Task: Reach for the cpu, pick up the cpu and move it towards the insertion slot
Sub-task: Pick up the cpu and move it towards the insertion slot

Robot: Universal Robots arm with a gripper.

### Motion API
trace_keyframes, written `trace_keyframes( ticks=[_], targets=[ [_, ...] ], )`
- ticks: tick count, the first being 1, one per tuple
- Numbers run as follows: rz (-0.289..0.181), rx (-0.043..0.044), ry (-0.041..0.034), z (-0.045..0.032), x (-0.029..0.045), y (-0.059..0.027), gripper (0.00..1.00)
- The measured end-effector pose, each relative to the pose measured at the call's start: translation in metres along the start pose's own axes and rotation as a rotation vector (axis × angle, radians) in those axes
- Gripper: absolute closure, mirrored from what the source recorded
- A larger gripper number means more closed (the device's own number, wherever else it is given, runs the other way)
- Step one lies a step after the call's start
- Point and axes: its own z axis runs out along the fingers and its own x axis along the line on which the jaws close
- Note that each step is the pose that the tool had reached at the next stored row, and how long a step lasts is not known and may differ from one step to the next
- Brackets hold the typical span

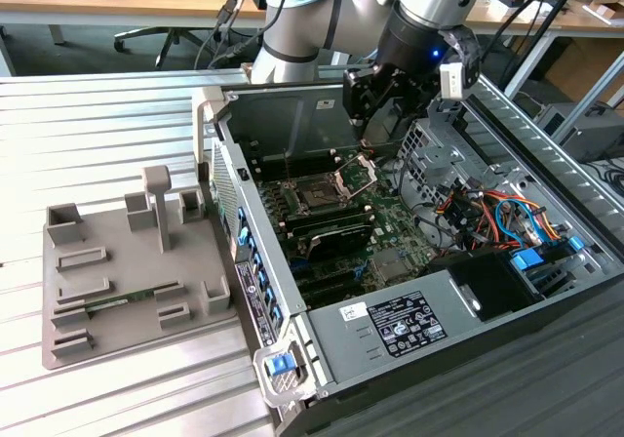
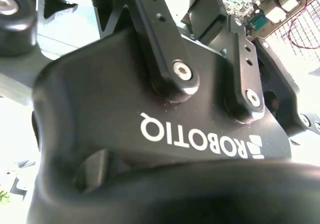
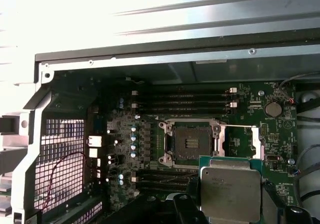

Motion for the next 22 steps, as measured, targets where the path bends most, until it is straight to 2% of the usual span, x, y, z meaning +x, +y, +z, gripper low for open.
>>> trace_keyframes(
  ticks=[22],
  targets=[
    [0.000,0.0000,0.0000,0.0095,-0.0001,0.0089,0.45]
  ],
)
